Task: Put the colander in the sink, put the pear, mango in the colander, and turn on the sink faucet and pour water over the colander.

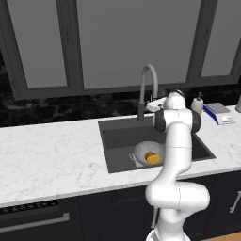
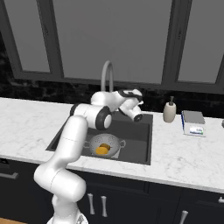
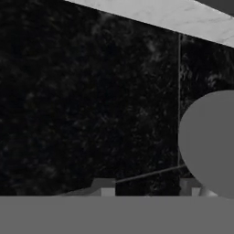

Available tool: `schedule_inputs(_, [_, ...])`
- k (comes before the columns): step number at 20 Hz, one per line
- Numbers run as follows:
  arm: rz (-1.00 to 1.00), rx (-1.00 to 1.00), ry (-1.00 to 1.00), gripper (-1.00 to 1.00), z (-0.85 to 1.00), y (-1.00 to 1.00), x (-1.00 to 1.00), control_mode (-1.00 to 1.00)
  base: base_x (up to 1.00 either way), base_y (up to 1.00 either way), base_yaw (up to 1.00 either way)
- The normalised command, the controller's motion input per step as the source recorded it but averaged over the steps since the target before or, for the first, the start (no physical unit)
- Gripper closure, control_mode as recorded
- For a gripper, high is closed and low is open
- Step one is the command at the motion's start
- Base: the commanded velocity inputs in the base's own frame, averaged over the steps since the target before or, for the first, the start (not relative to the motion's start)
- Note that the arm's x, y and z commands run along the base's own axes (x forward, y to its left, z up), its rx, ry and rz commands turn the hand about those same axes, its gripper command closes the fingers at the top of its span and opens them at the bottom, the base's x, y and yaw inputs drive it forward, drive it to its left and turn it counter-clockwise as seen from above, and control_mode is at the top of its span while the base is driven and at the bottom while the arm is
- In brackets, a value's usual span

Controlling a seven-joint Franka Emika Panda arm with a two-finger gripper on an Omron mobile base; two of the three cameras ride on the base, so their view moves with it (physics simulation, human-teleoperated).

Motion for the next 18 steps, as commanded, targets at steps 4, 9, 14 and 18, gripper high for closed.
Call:
schedule_inputs(4, [-0.49,0.01,-0.10,1.00,0.10,-0.39,0.49,-1.00,0.00,0.00,0.00])
schedule_inputs(9, [-0.60,0.00,-0.01,1.00,0.16,-0.54,0.68,-1.00,0.00,0.00,0.00])
schedule_inputs(14, [-0.54,0.03,0.08,1.00,0.34,-0.84,0.60,-1.00,0.00,0.00,0.00])
schedule_inputs(18, [-0.16,0.39,0.18,1.00,1.00,-1.00,-0.31,-1.00,0.00,0.00,0.00])
